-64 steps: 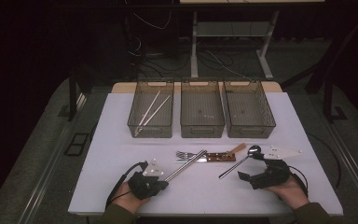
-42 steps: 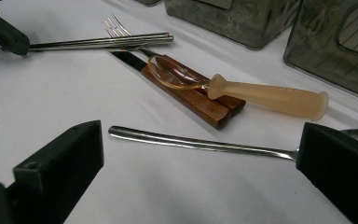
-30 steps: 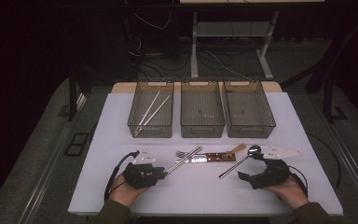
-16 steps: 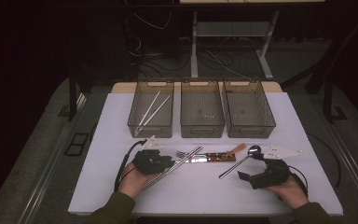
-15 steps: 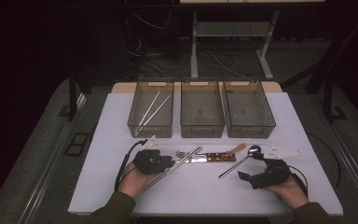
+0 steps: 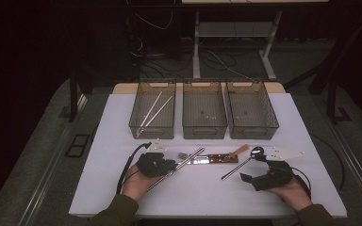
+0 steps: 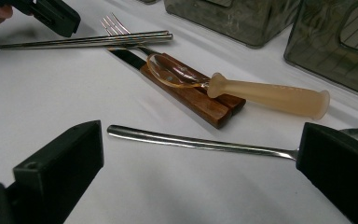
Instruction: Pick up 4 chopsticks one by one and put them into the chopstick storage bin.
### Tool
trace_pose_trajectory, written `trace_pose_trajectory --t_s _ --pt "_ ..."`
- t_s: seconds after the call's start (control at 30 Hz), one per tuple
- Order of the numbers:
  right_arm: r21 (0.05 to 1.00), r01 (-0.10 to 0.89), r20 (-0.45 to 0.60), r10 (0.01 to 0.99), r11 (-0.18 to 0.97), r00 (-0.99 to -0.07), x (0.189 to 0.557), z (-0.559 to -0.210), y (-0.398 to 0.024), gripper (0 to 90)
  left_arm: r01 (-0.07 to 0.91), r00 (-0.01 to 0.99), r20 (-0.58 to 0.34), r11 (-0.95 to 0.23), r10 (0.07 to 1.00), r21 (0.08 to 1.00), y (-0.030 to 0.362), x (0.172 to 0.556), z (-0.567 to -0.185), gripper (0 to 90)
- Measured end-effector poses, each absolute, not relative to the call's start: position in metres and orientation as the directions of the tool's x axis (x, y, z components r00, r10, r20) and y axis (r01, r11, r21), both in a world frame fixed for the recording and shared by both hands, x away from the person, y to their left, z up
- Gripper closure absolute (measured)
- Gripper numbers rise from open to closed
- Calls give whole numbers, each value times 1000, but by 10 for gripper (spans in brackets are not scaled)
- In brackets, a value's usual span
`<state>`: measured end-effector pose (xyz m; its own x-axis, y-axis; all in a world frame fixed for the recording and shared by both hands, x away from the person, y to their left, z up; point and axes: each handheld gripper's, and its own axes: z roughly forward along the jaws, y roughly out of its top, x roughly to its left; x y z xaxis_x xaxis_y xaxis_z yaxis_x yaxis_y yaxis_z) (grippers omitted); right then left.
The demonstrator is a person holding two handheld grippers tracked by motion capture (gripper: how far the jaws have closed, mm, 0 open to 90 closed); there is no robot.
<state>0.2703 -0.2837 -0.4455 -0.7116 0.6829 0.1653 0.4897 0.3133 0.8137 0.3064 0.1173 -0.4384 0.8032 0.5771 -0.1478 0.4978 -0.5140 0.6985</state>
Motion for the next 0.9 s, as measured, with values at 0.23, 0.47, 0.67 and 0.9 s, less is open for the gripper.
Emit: trace_pose_trajectory --t_s 0.23,0.47,0.67,0.9 --pt "814 489 165 683 314 -712 270 -445 -284 10 494 809 -137 -535 572 685 116 306 -440 798" --pt "815 489 165 684 312 -711 270 -445 -284 10 498 805 -141 -528 576 688 115 306 -441 801" --pt "815 489 164 684 312 -711 270 -445 -284 10 490 811 -127 -545 571 680 114 306 -444 797" --pt "815 489 164 684 312 -711 270 -445 -284 10 486 811 -115 -551 573 679 112 304 -447 801"
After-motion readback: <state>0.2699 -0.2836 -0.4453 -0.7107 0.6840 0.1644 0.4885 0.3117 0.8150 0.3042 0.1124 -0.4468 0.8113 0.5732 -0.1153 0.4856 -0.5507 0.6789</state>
